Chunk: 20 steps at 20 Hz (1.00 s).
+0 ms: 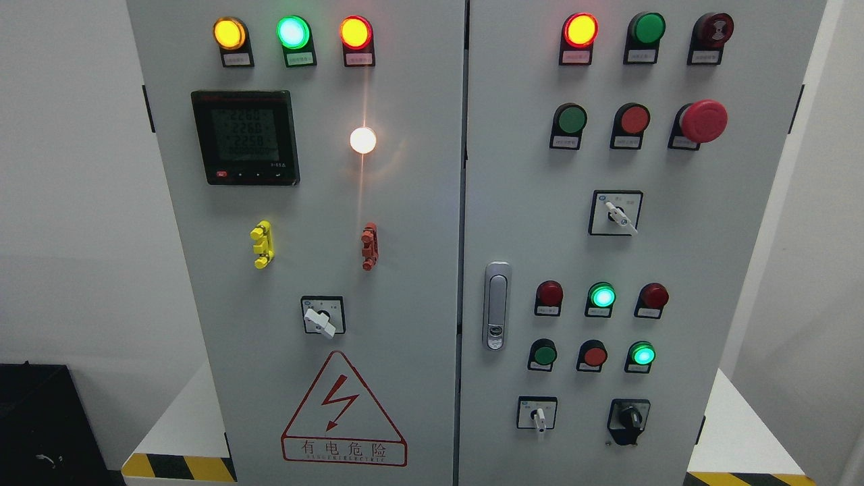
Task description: Flip black knob to close circuit
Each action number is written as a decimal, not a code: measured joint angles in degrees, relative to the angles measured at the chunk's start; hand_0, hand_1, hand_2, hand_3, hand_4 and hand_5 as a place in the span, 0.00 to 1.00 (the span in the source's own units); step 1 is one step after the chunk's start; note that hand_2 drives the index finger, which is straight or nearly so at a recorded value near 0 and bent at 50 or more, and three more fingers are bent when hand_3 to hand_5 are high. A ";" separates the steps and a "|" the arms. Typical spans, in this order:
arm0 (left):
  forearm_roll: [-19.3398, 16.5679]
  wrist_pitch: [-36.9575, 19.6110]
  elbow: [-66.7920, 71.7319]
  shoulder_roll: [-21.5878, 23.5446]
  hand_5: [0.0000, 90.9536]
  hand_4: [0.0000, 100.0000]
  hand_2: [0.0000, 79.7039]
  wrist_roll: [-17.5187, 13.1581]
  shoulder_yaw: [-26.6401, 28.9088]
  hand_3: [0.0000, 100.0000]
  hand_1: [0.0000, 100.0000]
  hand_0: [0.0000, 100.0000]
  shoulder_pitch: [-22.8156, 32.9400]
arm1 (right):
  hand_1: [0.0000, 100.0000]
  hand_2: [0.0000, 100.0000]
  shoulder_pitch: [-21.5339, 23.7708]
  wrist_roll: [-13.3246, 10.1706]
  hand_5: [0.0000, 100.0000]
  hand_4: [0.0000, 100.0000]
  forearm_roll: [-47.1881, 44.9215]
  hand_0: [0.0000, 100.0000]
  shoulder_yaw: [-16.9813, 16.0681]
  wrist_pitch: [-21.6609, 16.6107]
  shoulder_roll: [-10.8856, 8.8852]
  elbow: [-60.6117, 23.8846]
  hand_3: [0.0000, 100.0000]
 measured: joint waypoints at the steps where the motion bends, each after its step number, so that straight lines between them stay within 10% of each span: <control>1: 0.00 0.00 0.00 0.00 0.00 0.00 0.00 0.00 0.00 0.00 0.56 0.12 0.00 | 0.05 0.00 0.00 0.03 0.00 0.00 0.00 0.00 -0.01 -0.01 0.00 0.00 0.00; 15: 0.00 0.00 0.00 0.00 0.00 0.00 0.00 0.00 0.00 0.00 0.56 0.12 0.00 | 0.06 0.01 0.10 -0.24 0.00 0.00 2.43 0.00 1.50 1.98 0.02 -2.99 0.00; 20: 0.00 0.00 0.00 0.00 0.00 0.00 0.00 0.00 0.00 0.00 0.56 0.12 0.00 | 0.05 0.16 0.55 -1.57 0.00 0.15 9.16 0.00 2.28 6.38 -0.75 -9.39 0.20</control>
